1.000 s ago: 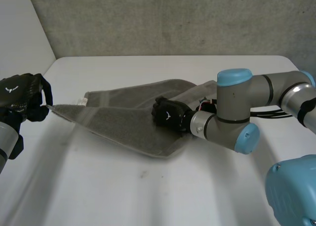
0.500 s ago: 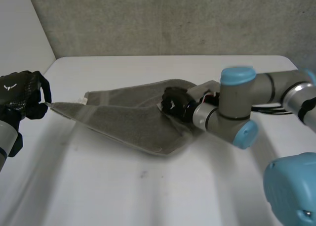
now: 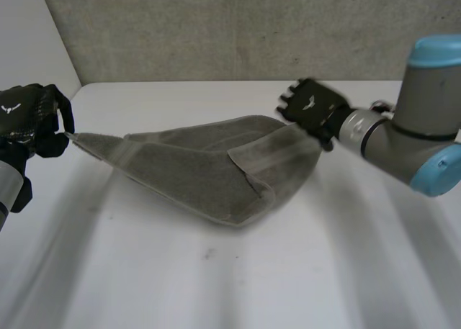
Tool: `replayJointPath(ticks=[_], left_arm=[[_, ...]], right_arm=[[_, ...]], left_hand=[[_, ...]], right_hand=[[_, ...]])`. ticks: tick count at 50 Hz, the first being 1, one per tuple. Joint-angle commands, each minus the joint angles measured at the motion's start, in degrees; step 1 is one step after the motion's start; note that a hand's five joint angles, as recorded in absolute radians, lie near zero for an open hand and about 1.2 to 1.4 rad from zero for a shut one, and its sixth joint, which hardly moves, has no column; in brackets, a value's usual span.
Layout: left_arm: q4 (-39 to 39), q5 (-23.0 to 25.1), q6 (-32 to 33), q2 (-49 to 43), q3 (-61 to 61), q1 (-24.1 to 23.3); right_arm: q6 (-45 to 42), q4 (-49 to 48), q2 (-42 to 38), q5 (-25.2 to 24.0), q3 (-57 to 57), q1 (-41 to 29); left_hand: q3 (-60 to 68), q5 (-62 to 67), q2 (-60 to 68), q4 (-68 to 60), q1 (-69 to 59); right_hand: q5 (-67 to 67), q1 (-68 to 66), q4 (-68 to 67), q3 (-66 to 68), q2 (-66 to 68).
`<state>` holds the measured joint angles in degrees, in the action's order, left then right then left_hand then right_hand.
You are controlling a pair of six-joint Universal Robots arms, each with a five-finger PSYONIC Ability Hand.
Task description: Fold the towel.
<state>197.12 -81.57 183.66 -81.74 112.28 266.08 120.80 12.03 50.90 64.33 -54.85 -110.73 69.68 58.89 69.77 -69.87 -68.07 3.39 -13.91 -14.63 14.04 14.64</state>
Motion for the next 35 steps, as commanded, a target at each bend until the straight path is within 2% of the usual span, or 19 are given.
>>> replayJointPath(ticks=[1,3,6,14,20,23,24,25,26,27,28,29,30,35], left_arm=[[0.01,0.01,0.03,0.0,0.75,-0.03],[0.01,0.1,0.12,-0.09,0.84,0.05],[0.1,0.1,0.12,-0.35,0.84,0.14],[0.37,0.1,0.03,-0.71,1.28,0.14],[0.37,0.18,0.03,-0.79,1.28,0.14],[0.37,0.18,0.03,-0.79,1.28,0.05],[0.37,0.18,0.03,-0.79,1.28,0.05],[0.37,0.18,0.03,-0.79,1.28,0.14],[0.37,0.18,0.03,-0.79,1.28,0.14],[0.37,0.18,0.03,-0.79,1.36,0.23],[0.37,0.18,0.03,-0.79,1.36,0.23],[0.37,0.18,0.03,-0.79,1.36,0.23],[0.37,0.18,0.03,-0.79,1.36,0.23],[0.45,0.18,0.12,-0.79,1.28,0.23]], right_arm=[[-9.71,0.1,-4.15,-11.69,-1.13,-2.12],[-14.61,0.62,-6.68,-13.35,-0.96,-2.82],[-18.74,0.62,-9.14,-13.27,-1.05,-3.96],[-27.54,0.71,-13.81,-13.36,-0.96,-4.5],[-30.89,0.62,-15.66,-13.36,0.27,-5.2],[-31.24,0.53,-16.71,-13.27,1.5,-5.29],[-31.24,0.53,-17.41,-13.18,2.11,-5.29],[-31.33,0.53,-17.85,-13.18,2.73,-5.29],[-31.33,0.53,-17.86,-13.18,2.73,-5.29],[-31.33,0.19,-18.12,-13.01,3.34,-5.29],[-31.33,0.18,-18.12,-13.01,3.35,-5.29],[-31.42,-0.08,-18.12,-12.83,4.05,-5.29],[-31.33,-0.08,-17.69,-12.74,4.66,-5.29],[-28.27,-0.08,-13.83,-10.64,6.25,-5.29]], left_hand=[[10.32,11.11,10.23,-10.13,-11.93],[10.32,11.11,10.23,-10.13,-11.93],[10.32,11.11,10.23,-10.13,-11.93],[10.32,11.11,10.23,-10.13,-11.93],[10.32,11.11,10.23,-10.13,-11.93],[10.32,11.11,10.23,-10.13,-11.93],[10.32,11.11,10.23,-10.13,-11.93],[10.32,11.11,10.23,-10.13,-11.93],[10.32,11.11,10.23,-10.13,-11.93],[10.32,11.11,10.23,-10.13,-11.93],[10.32,11.11,10.23,-10.13,-11.93],[10.32,11.11,10.23,-10.13,-11.93],[10.32,11.11,10.23,-10.13,-11.93],[10.32,11.11,10.23,-10.13,-11.93]], right_hand=[[-3.39,3.91,4.63,-4.04,-4.64],[-3.39,3.91,4.63,-4.04,-4.64],[-3.39,3.91,4.63,-4.04,-4.64],[-3.39,3.91,4.63,-4.04,-4.64],[-1.62,2.14,2.86,-2.27,-2.88],[4.77,-4.25,-3.53,4.12,3.51],[10.6,-10.08,-9.36,9.95,9.34],[22.15,-21.63,-20.9,21.5,20.89],[22.26,-21.74,-21.02,21.62,21.01],[39.58,-39.06,-38.34,38.94,38.33],[39.76,-39.24,-38.51,39.11,38.5],[58.24,-57.72,-57.0,57.6,56.99],[66.53,-66.01,-65.29,65.88,65.27],[66.61,-66.09,-65.37,65.96,65.36]])
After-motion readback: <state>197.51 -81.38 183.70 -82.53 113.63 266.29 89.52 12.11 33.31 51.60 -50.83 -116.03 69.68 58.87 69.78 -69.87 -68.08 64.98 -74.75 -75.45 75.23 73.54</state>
